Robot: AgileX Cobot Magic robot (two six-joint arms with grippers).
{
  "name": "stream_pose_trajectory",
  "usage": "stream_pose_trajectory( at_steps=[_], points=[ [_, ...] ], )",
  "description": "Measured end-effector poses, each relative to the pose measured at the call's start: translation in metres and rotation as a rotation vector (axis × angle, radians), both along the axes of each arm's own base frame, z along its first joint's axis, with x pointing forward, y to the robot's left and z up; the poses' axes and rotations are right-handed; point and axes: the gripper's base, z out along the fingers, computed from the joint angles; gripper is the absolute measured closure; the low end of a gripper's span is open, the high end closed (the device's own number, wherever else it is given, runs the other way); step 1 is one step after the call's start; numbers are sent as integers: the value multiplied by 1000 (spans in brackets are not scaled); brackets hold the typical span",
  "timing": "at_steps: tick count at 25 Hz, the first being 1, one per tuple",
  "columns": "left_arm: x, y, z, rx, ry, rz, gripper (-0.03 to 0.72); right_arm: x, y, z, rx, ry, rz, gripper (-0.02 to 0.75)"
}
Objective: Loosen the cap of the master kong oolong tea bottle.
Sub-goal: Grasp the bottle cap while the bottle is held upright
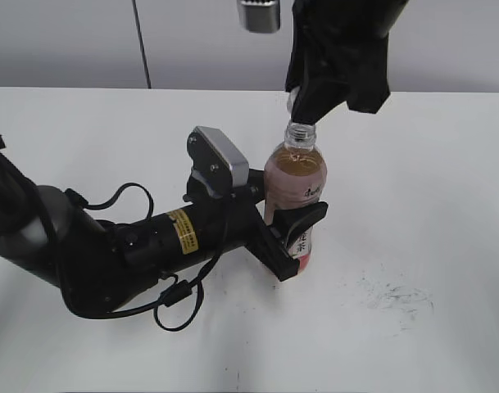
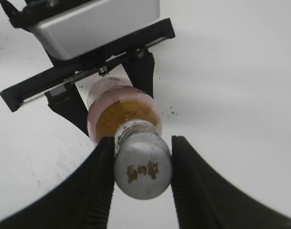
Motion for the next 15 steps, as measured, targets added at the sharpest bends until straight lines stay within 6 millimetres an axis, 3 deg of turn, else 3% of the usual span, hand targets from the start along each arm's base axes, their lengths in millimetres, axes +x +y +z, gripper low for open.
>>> stream_pose_trajectory(
  at_steps=[3, 7, 11, 15],
  points=[
    [0, 0, 0, 0, 0, 0, 299, -7, -4, 14, 49, 5, -93, 467],
    [0, 0, 0, 0, -1, 0, 299, -3, -18, 21, 112, 75, -526, 467],
    [0, 0, 0, 0, -1, 0, 299, 15, -50, 19, 185, 144, -972, 467],
    [0, 0, 0, 0, -1, 0, 299, 21, -92, 7, 189, 185, -1258, 467]
  ],
)
